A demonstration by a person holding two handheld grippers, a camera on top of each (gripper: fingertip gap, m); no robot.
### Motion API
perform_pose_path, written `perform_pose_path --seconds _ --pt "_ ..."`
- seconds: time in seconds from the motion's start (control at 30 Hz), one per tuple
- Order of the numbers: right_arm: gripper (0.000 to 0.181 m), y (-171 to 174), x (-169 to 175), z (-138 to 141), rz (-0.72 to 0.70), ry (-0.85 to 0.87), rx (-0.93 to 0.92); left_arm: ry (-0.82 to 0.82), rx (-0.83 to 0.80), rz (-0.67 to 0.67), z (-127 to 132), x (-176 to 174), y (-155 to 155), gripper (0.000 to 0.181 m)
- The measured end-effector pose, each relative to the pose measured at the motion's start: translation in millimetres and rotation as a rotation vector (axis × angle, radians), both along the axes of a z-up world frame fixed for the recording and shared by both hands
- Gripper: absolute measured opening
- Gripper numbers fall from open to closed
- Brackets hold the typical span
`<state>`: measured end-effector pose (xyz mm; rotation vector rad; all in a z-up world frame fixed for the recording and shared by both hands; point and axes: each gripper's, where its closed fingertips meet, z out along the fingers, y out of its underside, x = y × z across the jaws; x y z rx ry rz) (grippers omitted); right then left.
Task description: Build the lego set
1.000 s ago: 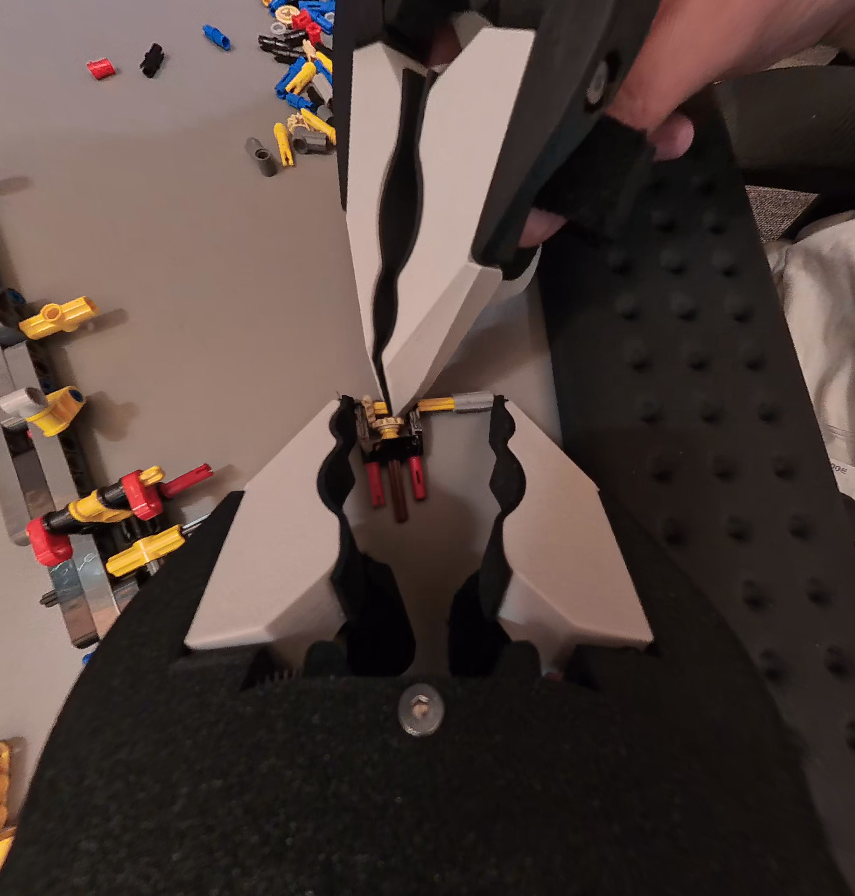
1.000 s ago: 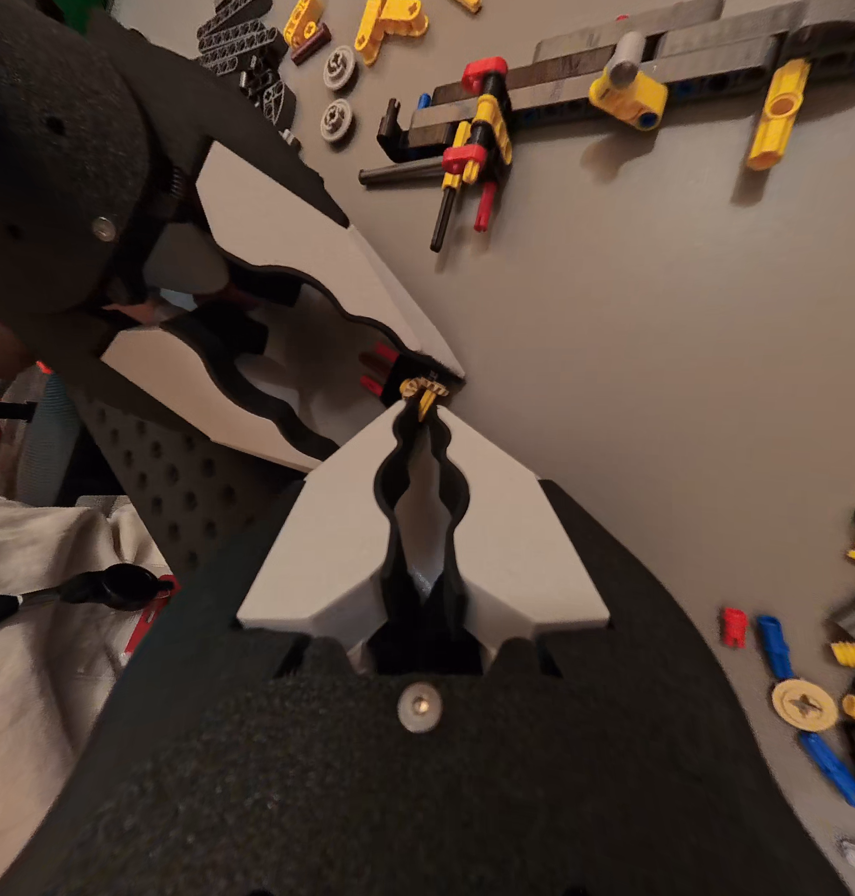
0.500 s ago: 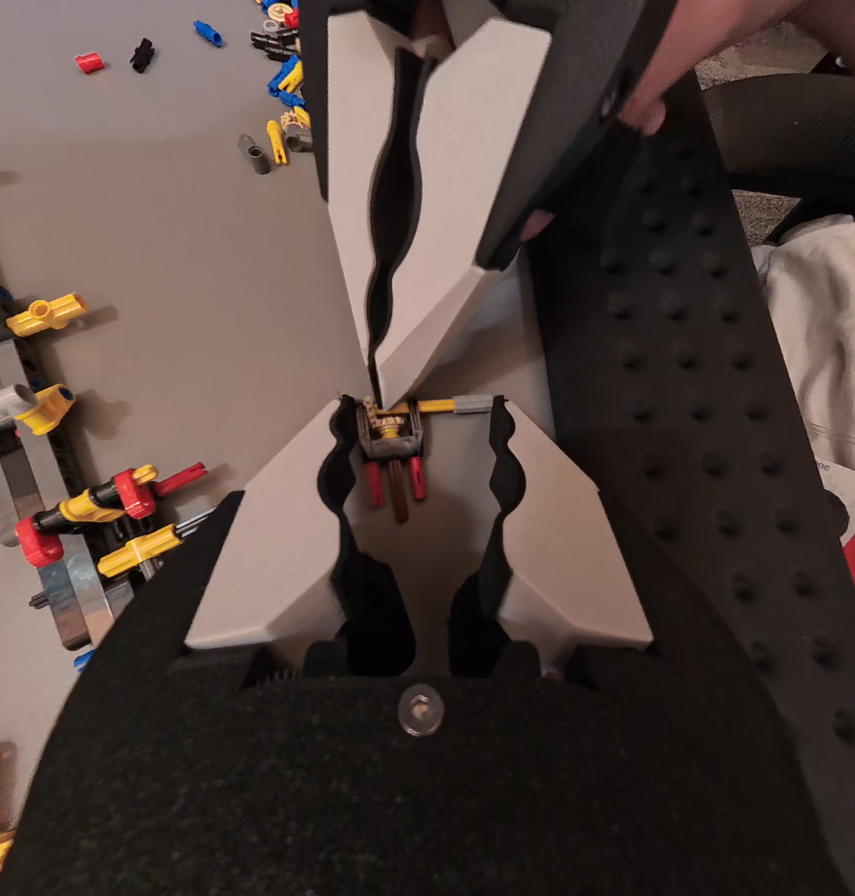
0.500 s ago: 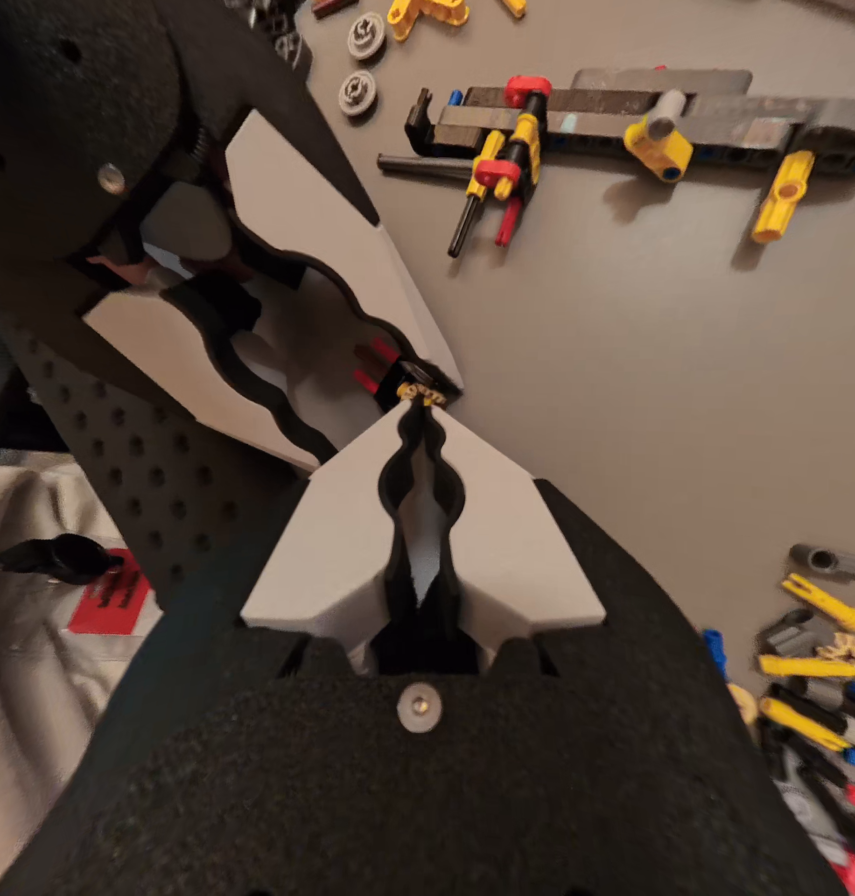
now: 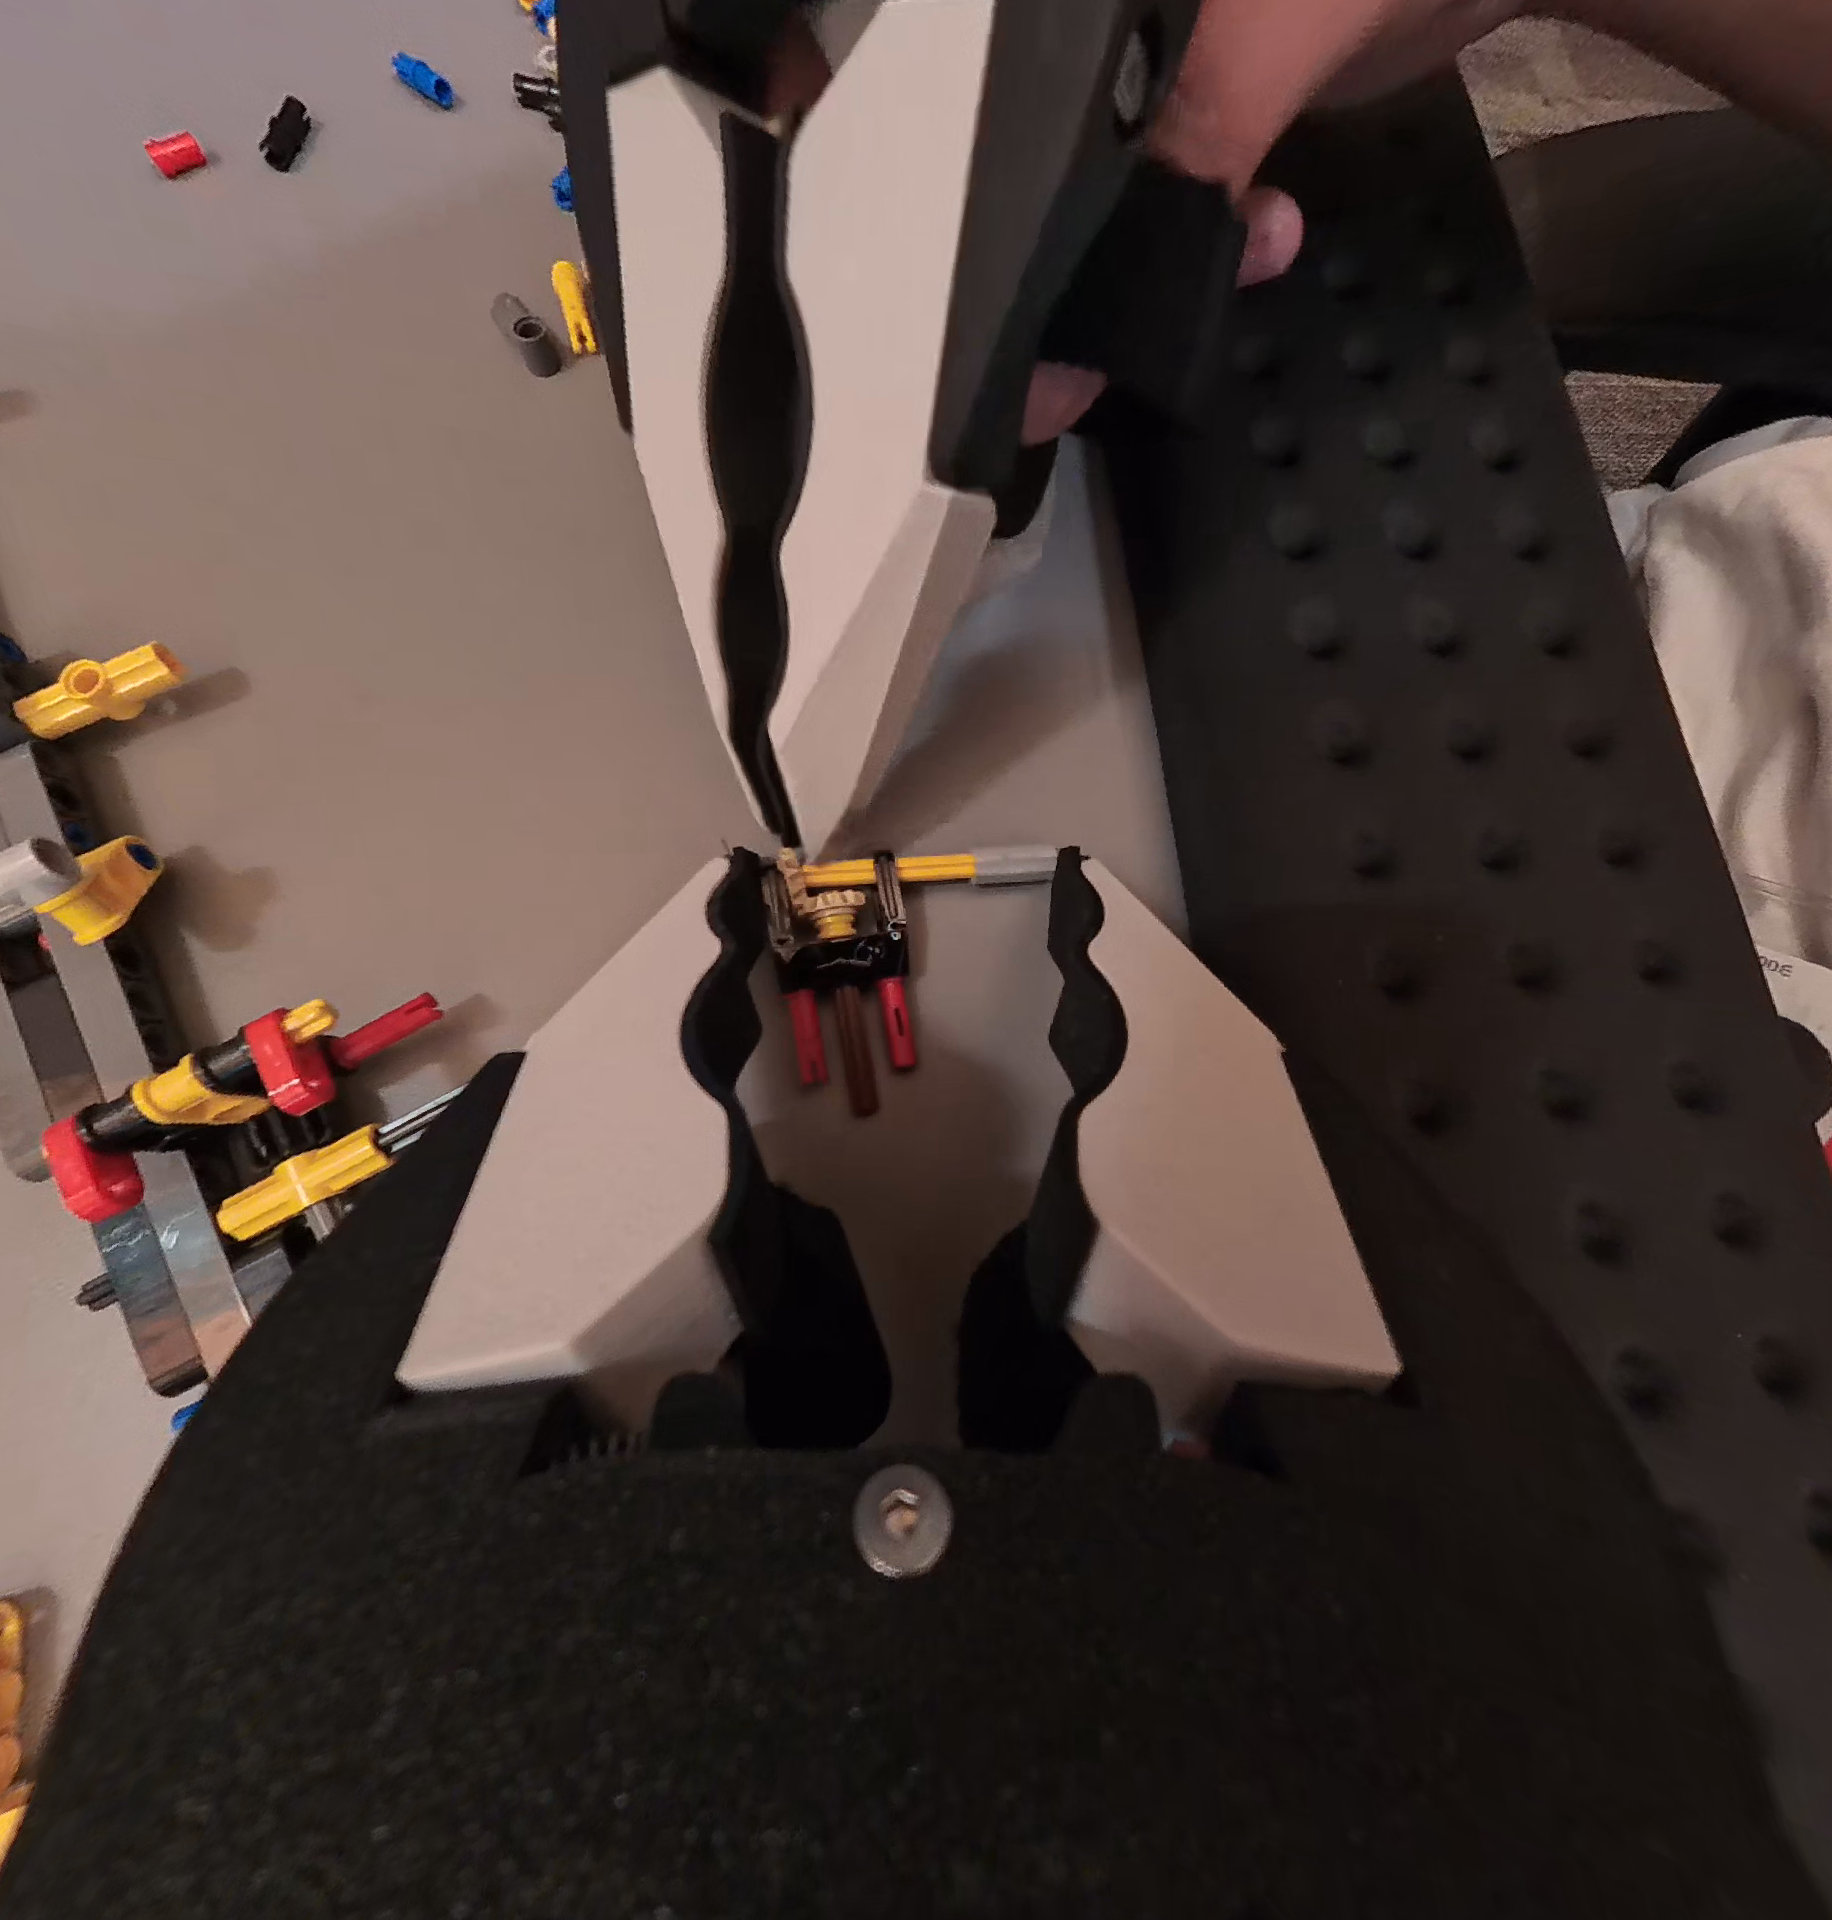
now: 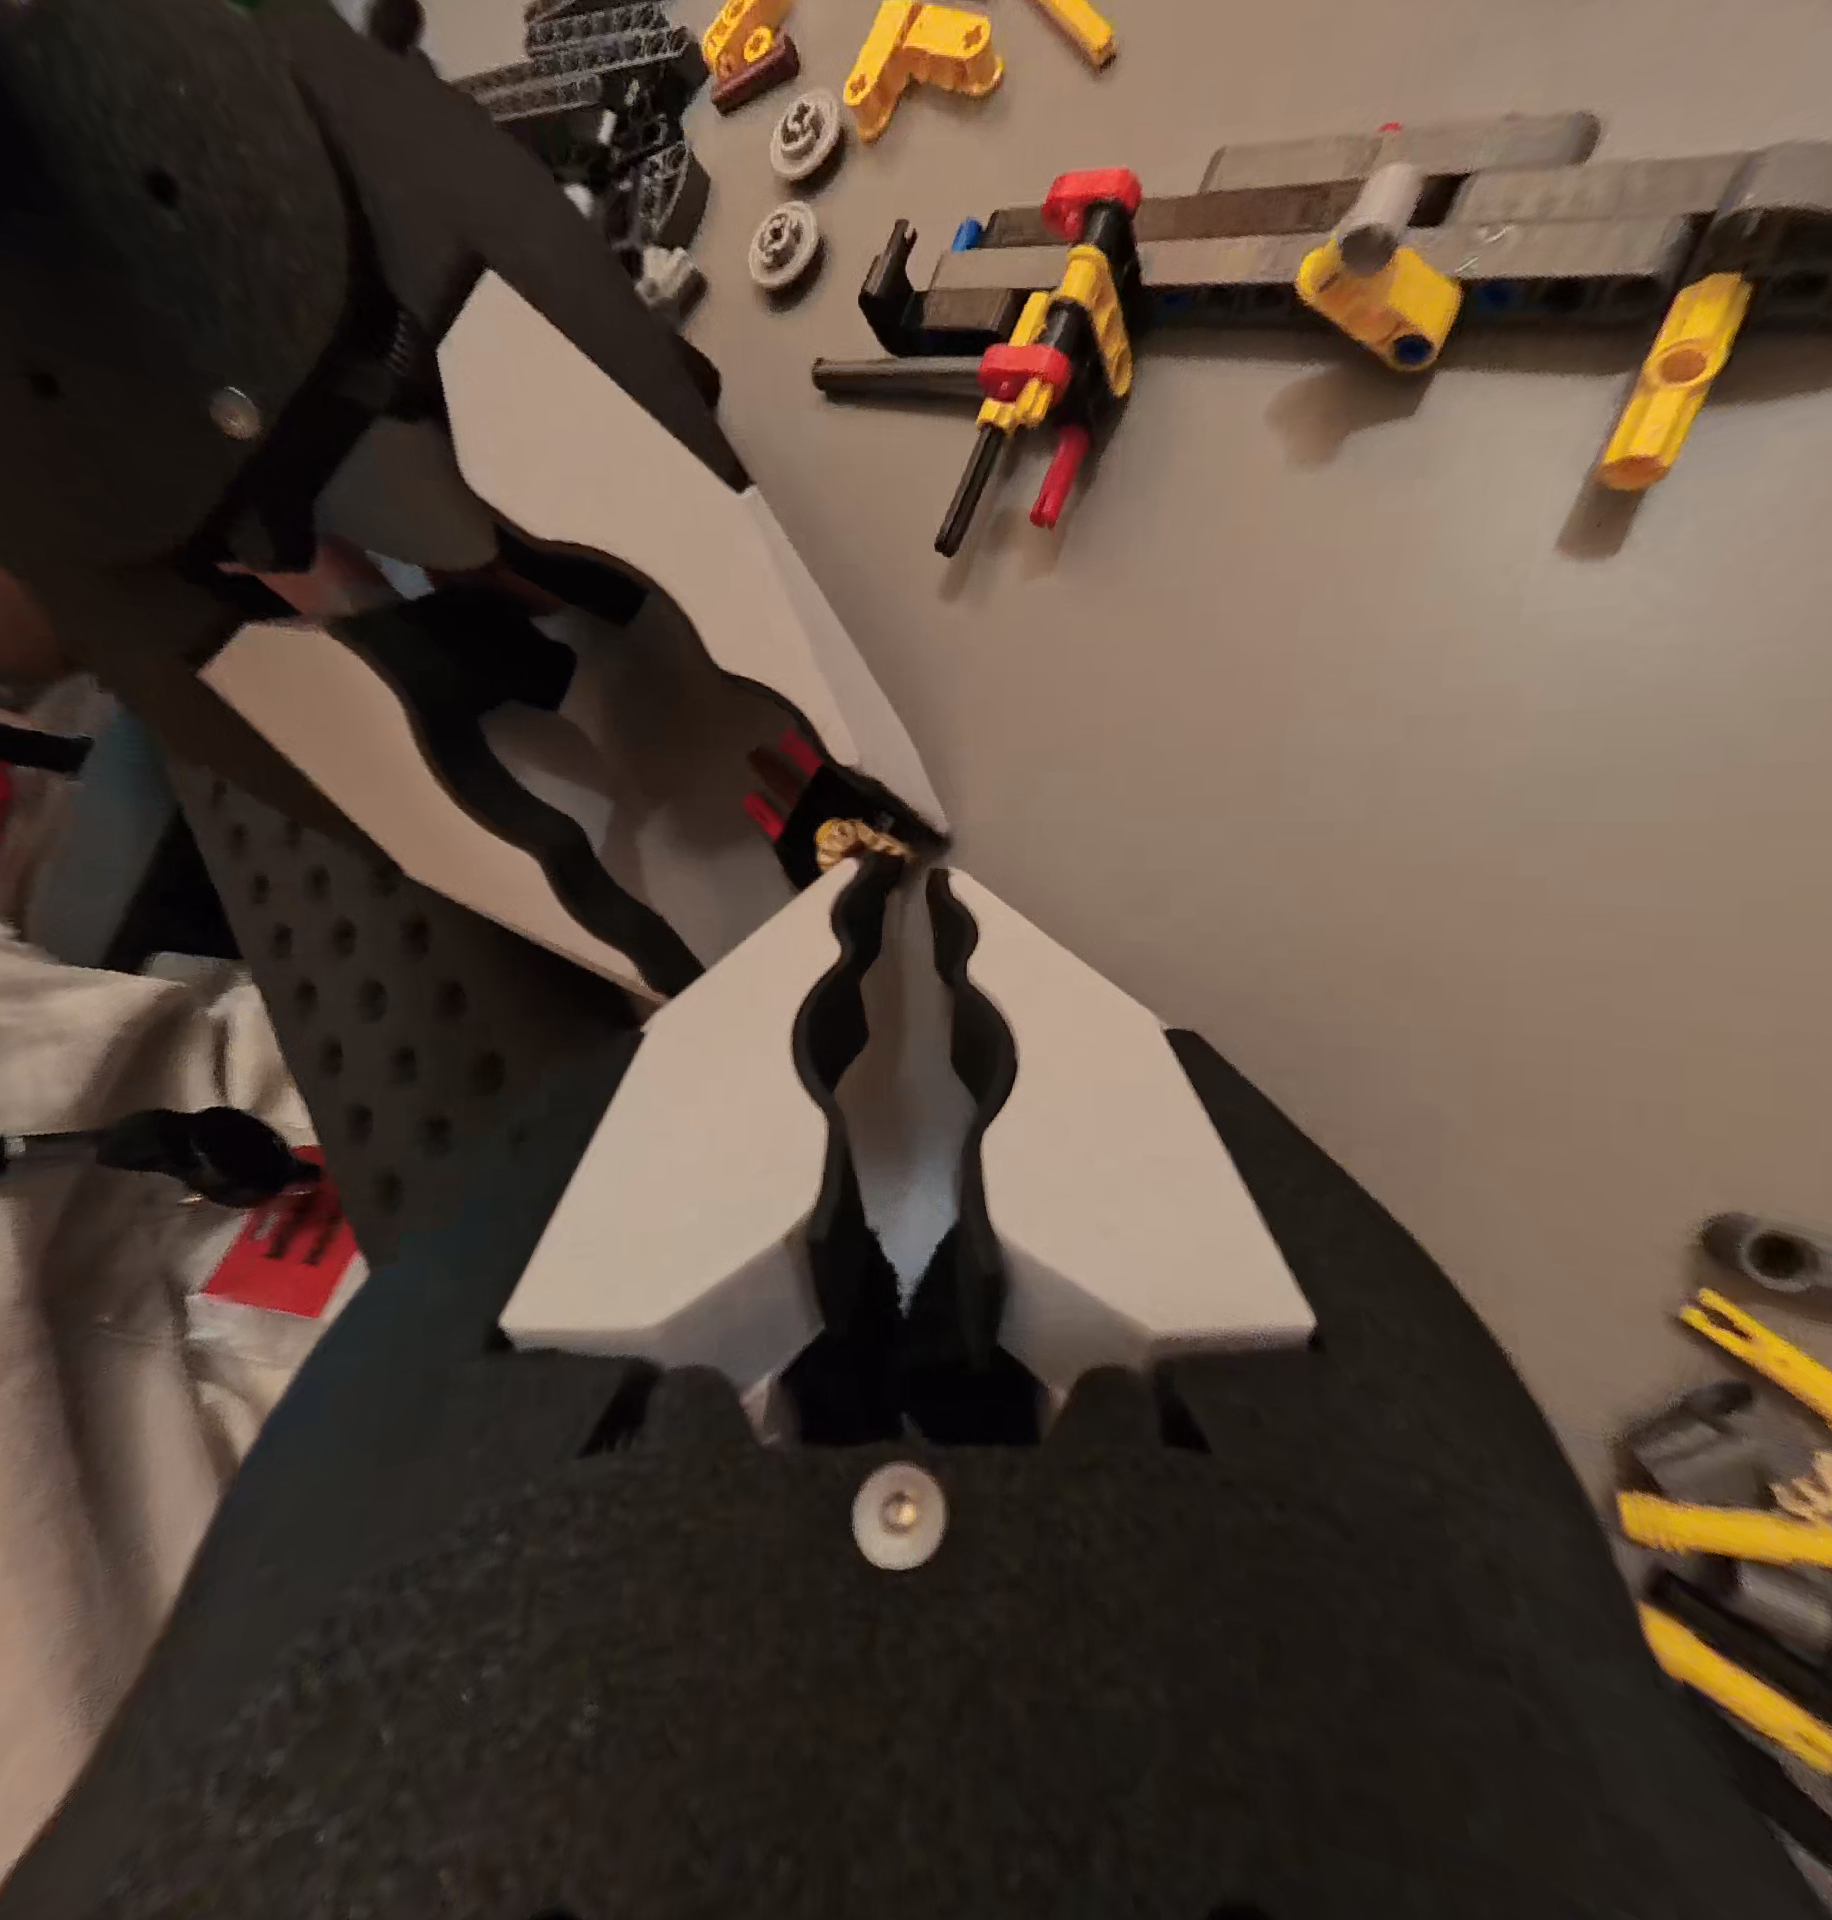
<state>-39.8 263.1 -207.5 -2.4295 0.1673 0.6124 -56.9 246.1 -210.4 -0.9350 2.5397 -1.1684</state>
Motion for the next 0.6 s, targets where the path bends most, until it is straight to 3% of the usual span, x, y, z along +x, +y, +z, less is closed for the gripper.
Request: perform_pose_path --seconds 0.23,0.6 --pt "0.012 4.9 -4.2 9.0 -0.035 0.16 0.045 -0.001 0.001 0.0 -0.1 0.1 0.0 0.054" --pt "0.009 4.7 -0.7 3.2 -0.048 0.124 0.035 0.003 0.004 0.005 0.1 -0.6 1.9 0.055"
